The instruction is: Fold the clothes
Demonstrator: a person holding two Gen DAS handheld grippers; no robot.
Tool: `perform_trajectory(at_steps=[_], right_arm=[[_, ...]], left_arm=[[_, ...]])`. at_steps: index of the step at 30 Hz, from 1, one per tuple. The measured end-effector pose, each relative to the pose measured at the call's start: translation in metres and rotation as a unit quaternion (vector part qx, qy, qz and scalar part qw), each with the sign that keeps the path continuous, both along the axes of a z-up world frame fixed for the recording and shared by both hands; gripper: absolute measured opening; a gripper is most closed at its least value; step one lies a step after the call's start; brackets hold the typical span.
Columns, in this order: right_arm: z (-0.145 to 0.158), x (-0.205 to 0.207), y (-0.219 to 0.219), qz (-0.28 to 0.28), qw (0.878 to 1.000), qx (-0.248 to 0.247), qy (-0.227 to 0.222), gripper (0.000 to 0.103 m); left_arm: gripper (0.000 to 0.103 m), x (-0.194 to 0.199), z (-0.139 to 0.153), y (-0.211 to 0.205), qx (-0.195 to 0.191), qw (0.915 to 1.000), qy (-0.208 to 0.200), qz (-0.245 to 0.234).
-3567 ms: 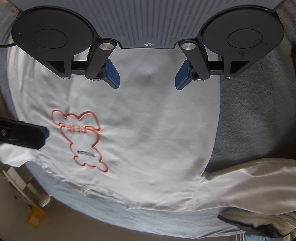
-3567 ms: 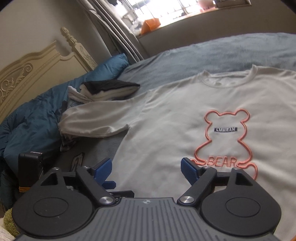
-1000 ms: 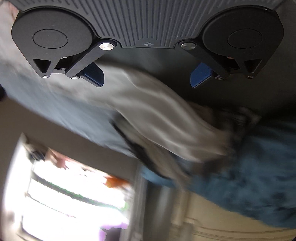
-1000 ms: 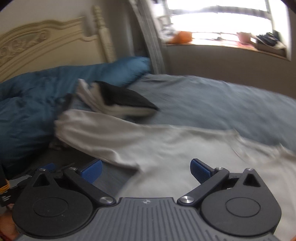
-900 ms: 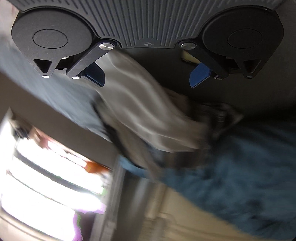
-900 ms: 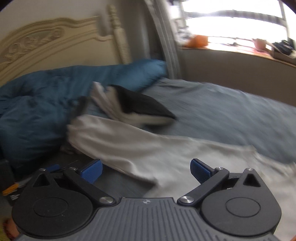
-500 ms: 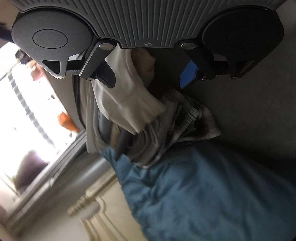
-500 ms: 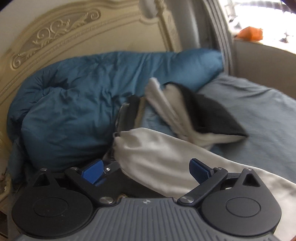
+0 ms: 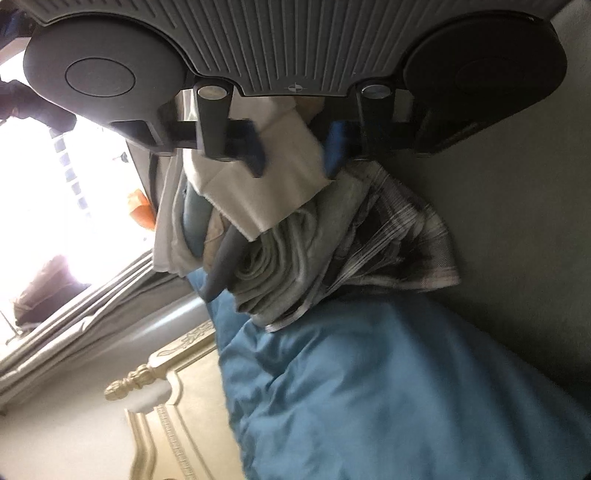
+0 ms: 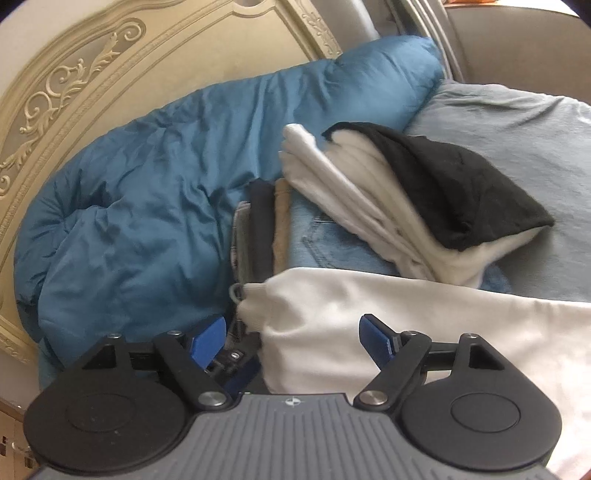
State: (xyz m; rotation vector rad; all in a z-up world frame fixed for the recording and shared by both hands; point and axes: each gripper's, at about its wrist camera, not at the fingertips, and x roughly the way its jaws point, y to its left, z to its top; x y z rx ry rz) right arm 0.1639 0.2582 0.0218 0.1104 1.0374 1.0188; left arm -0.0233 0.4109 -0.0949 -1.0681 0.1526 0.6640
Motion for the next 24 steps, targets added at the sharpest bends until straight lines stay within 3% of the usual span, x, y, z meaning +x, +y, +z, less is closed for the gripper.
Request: perform_trajectory(at_steps=[3,5,9,11,12,13,14,20,22,24], right_arm=[[0.002,0.005,-0.015,-0.01,1.0,0.001,-0.004,0.081],[0.003,0.007,-0.026,-0.022,1.0,0.004,-0.007,0.08],[0.004,0.011,-0.044,-0.036,0.999,0.016,0.006,0.08],[0.003,0.011,-0.045,-0.036,0.999,0.02,0.015,0.08],[0.002,0.01,-0.045,-0.035,0.999,0.022,0.02,0.08],[0.001,0.01,-0.045,-0.035,0.999,0.024,0.025,0.08],[-0.001,0.009,-0.045,-0.035,0.999,0.026,0.029,0.08],[-0.008,0.006,-0.036,-0.031,0.998,0.031,0.048,0.08],[-0.011,0.006,-0.034,-0.032,0.998,0.028,0.049,0.08],[-0.013,0.005,-0.033,-0.032,0.998,0.025,0.05,0.08]], left_arm=[[0.002,0.001,0.008,-0.005,0.03,0.9995,0.004,-0.001],[0.001,0.001,0.012,-0.009,0.044,0.999,0.006,0.003],[0.006,-0.008,0.006,-0.003,-0.012,0.9999,-0.007,0.001],[0.028,-0.014,-0.002,0.002,-0.059,0.9982,-0.007,0.006],[0.054,-0.016,-0.006,0.006,-0.085,0.9963,-0.004,0.008],[0.072,-0.017,-0.01,0.009,-0.109,0.994,-0.001,0.012],[0.073,-0.017,-0.012,0.011,-0.121,0.9926,-0.009,0.012],[0.071,-0.006,-0.024,0.025,-0.172,0.9823,-0.073,-0.016],[0.057,-0.003,-0.025,0.027,-0.176,0.9808,-0.083,-0.012],[0.046,-0.003,-0.021,0.025,-0.154,0.9848,-0.08,-0.005]])
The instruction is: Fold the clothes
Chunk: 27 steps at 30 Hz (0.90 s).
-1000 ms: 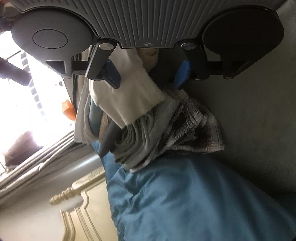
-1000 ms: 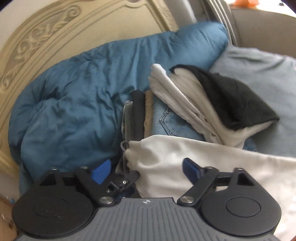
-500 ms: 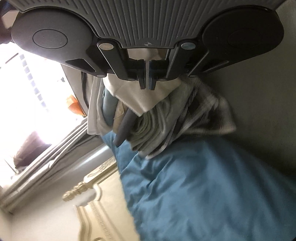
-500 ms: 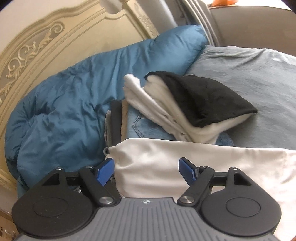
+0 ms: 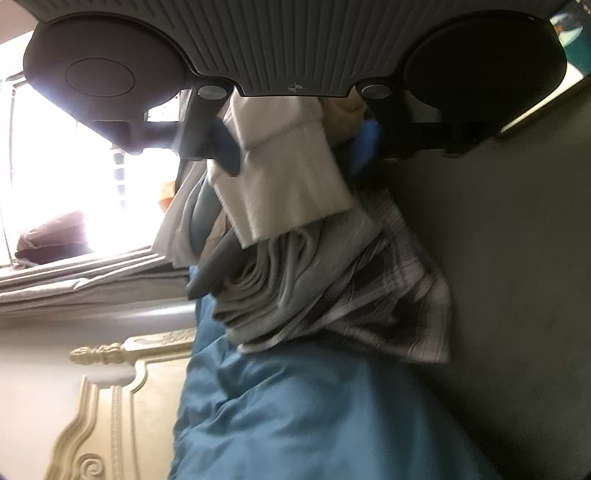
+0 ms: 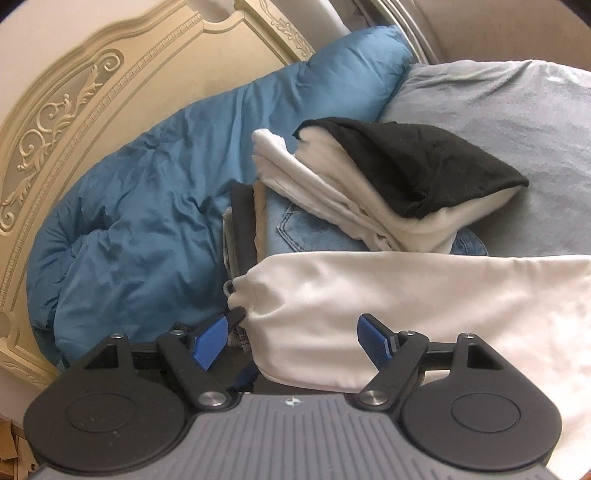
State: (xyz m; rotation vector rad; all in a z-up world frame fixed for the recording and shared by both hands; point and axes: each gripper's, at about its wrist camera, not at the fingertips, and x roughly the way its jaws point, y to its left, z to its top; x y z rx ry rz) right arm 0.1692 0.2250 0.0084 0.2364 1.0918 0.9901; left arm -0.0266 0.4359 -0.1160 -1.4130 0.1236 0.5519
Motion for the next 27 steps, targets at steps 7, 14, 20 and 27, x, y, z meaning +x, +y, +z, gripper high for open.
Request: perform_trajectory(at_steps=[7,14,20,27], right_arm=[[-0.008,0.002,-0.004,-0.01,1.0,0.0,0.003,0.08],[0.008,0.001,-0.04,-0.011,0.999,0.008,-0.039,0.08],[0.018,-0.005,-0.141,-0.059,0.996,-0.005,-0.061,0.08],[-0.01,-0.036,-0.306,-0.179,0.983,0.036,-0.006,0.085]], left_arm=[[0.008,0.003,0.023,-0.019,0.105,0.9939,0.033,-0.007],[0.005,0.01,0.073,-0.081,0.283,0.9569,0.029,-0.057],[0.005,0.03,0.092,-0.176,0.386,0.8978,-0.021,-0.212],[0.005,0.041,0.055,-0.303,0.433,0.8133,0.011,-0.388]])
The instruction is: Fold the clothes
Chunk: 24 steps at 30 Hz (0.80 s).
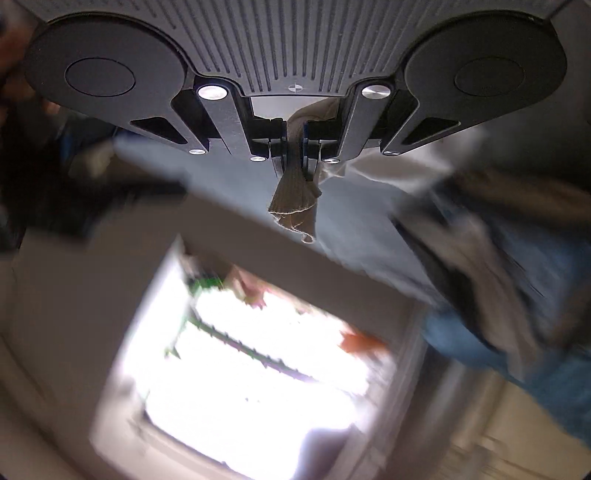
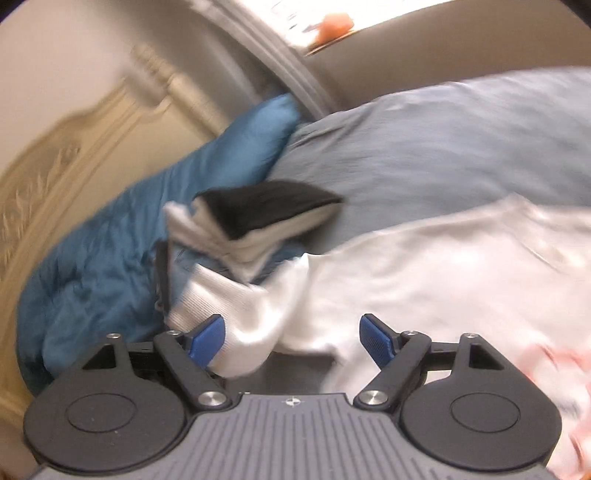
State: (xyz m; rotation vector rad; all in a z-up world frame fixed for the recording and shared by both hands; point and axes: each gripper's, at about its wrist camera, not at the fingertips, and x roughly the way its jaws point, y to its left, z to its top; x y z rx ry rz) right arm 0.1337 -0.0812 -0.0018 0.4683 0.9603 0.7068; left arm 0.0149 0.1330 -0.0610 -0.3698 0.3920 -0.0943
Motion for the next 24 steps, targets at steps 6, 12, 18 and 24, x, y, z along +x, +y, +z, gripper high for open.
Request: perform_trajectory(at_steps=[6,12,18,24], right_arm=[[-0.076,-0.031,-0.121,-0.126,0.978,0.094,0.138,0.089],[-0.079,-0.054,-0.172,-0.14,0.975,0.11,0.132,0.089],[-0.088,-0.052,-0.154,-0.099,0.978,0.104,0.152,0.089],[-0.142,-0.048,-0.1,-0.069,0.96,0.078,0.259,0.081]], left_arm=[[0.007,0.004,-0.062,-0.072,0.124,0.9847,0.095,-0.078],[0.024,-0.014,-0.064,-0.064,0.124,0.9762,0.126,-0.126],[0.028,-0.033,-0.053,-0.045,0.046,0.9765,0.14,-0.157],[0.028,-0.026,-0.055,-0.032,0.01,0.9811,0.142,-0.131]])
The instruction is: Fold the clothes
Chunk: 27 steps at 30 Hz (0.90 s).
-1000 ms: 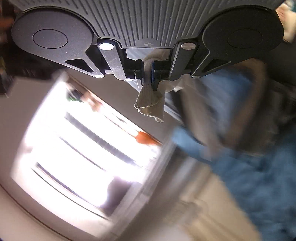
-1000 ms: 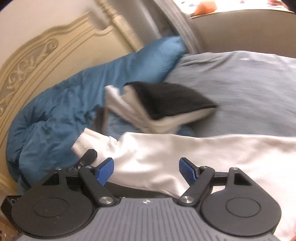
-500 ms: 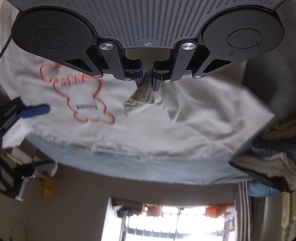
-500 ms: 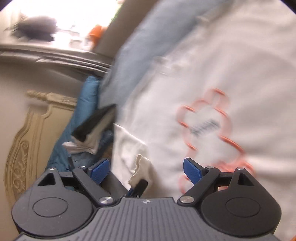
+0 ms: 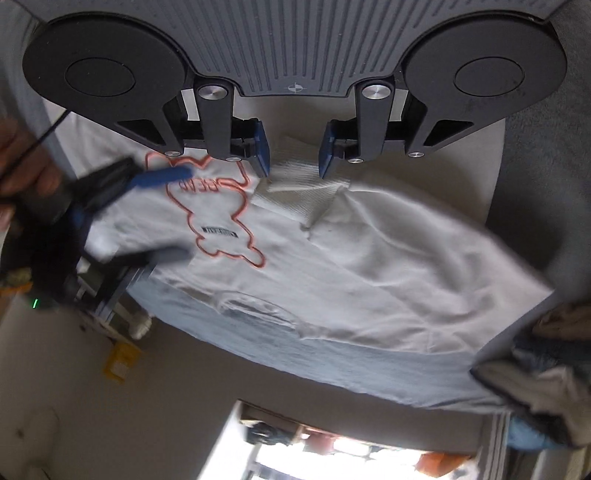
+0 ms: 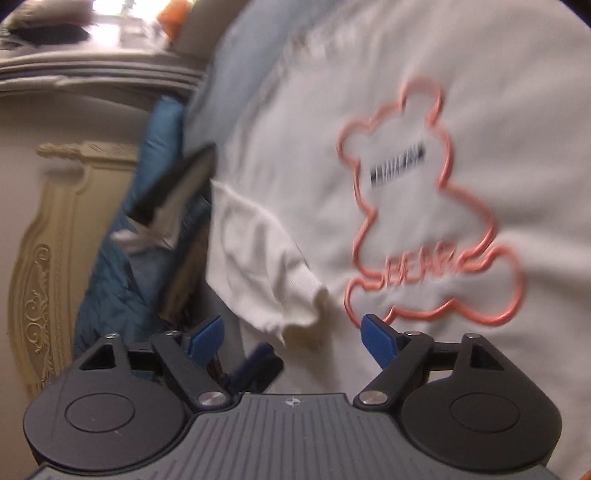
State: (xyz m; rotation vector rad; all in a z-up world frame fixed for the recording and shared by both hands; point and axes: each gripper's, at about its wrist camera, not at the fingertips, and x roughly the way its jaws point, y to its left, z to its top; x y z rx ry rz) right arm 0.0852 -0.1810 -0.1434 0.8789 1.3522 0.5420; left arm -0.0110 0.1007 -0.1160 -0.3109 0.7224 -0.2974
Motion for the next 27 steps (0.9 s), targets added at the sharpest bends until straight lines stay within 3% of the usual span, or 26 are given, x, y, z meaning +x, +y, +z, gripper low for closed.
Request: perform_trajectory(at_steps=[2,5,6,8,11,15,21,25,27], right_arm=[[-0.008,0.002,0.008,-0.002,1.0,-0.012,0.011,0.075],[-0.01,0.007,0.016,-0.009,1.0,-0.022,0.013,0.07],[-0.008,0.008,0.018,-0.009,0.999,-0.03,0.007,0.07],[-0.004,0.011,0.023,-0.006,0.999,-0.048,-0.008,0.068],[0.003,0.015,0.03,-0.001,0.997,-0.075,-0.031,0.056],[0.016,0.013,0.047,0.037,0.989,-0.112,-0.084,0.049],[0.002,0.018,0.059,0.069,0.981,-0.151,-0.099,0.046],[-0.003,0.017,0.042,0.033,0.991,-0.106,-0.075,0.05],[-0.005,0.015,0.037,0.025,0.993,-0.096,-0.068,0.05]], left_arm=[[0.029,0.003,0.003,-0.002,0.007,0.9998,-0.017,-0.008],[0.04,0.008,0.006,-0.008,0.026,0.9979,-0.049,-0.033],[0.046,0.011,0.004,-0.014,0.04,0.9962,-0.056,-0.052],[0.047,0.016,-0.005,-0.026,0.076,0.9918,-0.058,-0.085],[0.046,0.017,-0.018,-0.043,0.135,0.9839,-0.038,-0.111],[0.046,0.006,-0.021,-0.045,0.139,0.9822,-0.04,-0.121],[0.046,-0.003,-0.023,-0.044,0.142,0.9815,-0.035,-0.123],[0.046,-0.003,-0.024,-0.045,0.144,0.9826,-0.036,-0.112],[0.046,-0.004,-0.024,-0.05,0.169,0.9786,-0.041,-0.111]])
